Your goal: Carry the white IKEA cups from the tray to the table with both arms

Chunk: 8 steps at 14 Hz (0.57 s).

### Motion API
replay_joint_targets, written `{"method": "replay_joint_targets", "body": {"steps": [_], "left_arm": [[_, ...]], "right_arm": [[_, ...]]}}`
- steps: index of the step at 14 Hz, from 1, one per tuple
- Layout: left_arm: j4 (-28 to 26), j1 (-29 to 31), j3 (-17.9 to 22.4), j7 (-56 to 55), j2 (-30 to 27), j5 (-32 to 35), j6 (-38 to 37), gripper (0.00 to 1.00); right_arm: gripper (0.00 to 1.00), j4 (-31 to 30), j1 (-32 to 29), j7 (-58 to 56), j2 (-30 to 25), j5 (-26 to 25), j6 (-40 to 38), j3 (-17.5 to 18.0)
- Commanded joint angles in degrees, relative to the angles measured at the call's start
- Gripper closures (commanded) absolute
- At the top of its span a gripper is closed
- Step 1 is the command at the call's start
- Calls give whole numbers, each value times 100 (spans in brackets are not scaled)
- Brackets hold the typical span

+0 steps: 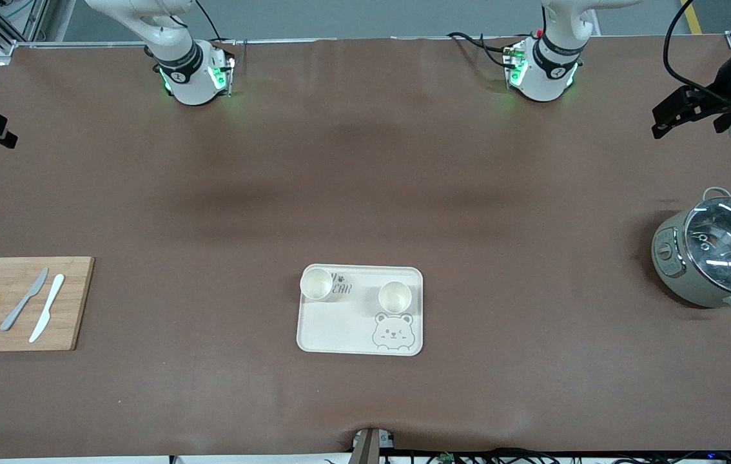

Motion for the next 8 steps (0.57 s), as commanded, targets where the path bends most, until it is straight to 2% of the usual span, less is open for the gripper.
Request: {"method": "replay_joint_targets", "body": {"steps": [1, 5, 8], "left_arm": [[134, 26, -48, 18, 47, -62, -109, 0], [204, 9, -30, 54, 56, -44, -109, 0], [748, 0, -30, 54, 425, 44, -327, 0]], "right_arm": [[0, 52, -72, 28, 34, 49, 6, 46], [0, 96, -72, 28, 96, 49, 24, 46], [0, 263, -72, -33, 263, 49, -3, 46]]}}
